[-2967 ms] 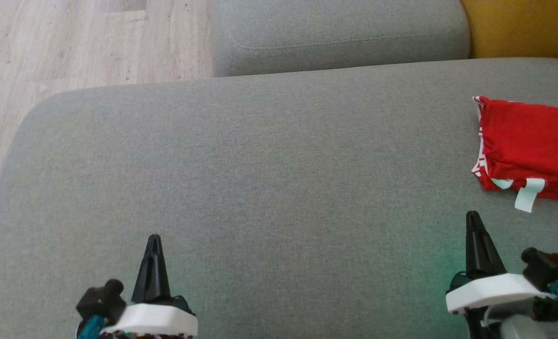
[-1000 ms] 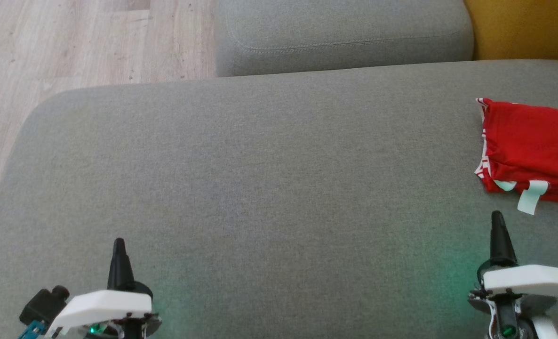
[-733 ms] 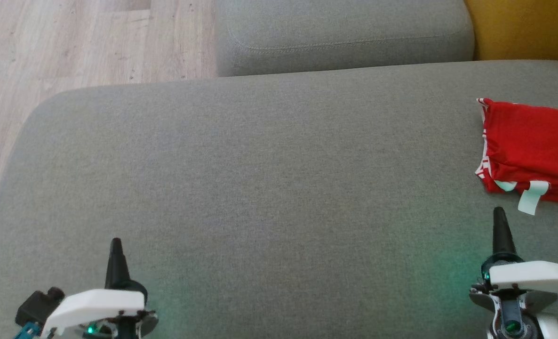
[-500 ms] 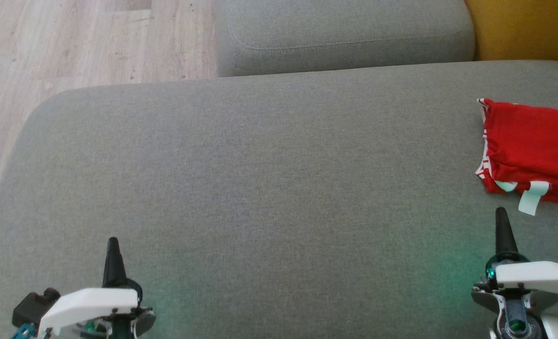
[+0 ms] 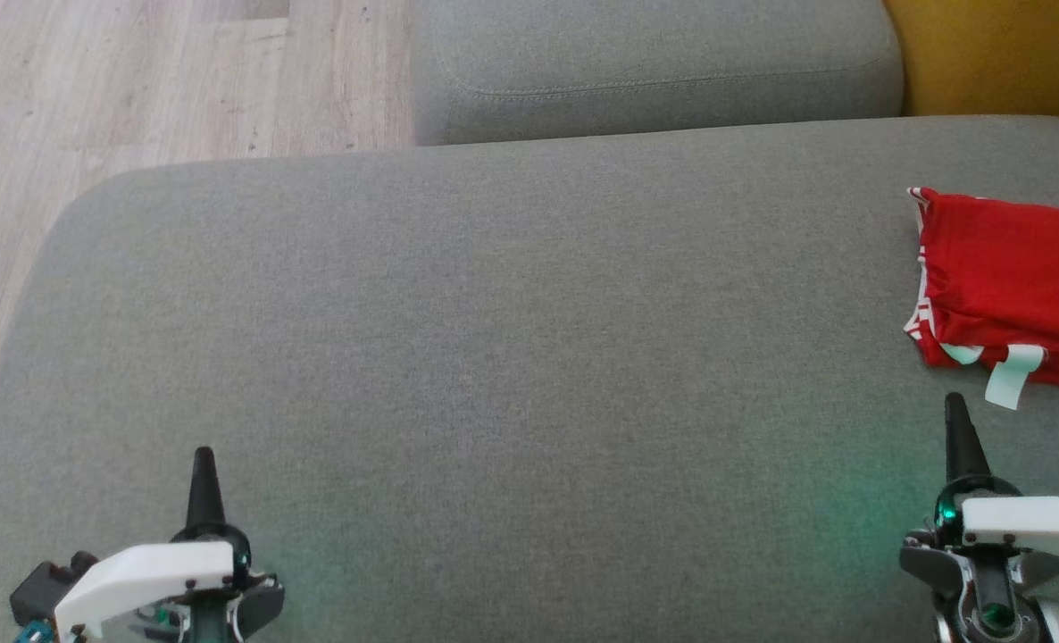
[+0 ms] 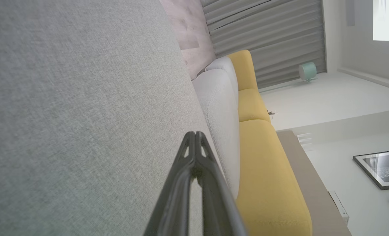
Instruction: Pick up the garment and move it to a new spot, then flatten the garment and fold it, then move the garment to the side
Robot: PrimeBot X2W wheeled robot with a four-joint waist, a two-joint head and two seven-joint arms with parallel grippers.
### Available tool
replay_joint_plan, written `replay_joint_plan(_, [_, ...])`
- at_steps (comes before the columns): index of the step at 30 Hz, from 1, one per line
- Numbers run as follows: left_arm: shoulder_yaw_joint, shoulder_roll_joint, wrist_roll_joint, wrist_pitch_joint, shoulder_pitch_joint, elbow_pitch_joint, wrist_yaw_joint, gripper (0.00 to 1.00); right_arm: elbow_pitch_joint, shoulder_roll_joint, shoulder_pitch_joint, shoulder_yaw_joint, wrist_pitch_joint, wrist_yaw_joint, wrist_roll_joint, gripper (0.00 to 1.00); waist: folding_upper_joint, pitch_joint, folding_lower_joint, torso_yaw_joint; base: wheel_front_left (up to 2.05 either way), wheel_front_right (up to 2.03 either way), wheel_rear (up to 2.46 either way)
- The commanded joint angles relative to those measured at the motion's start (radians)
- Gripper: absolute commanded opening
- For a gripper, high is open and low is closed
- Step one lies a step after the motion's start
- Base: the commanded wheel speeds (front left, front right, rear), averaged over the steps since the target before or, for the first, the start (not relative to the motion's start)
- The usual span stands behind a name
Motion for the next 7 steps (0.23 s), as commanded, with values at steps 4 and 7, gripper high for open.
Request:
replay_joint_plan(4, [0.047,0.007,-0.052,0.015,-0.057,-0.036,-0.013,0.00,-0.043,-0.006,-0.062,0.009,0.019,-0.001,0.061,0.00,0.0000,0.000,0.0000,0.001,0.00,0.00,0.00])
replay_joint_plan(7, [0.055,0.007,-0.082,0.024,-0.059,-0.036,-0.017,0.00,-0.045,-0.006,-0.063,0.007,0.027,-0.001,0.094,0.00,0.0000,0.000,0.0000,0.001,0.00,0.00,0.00])
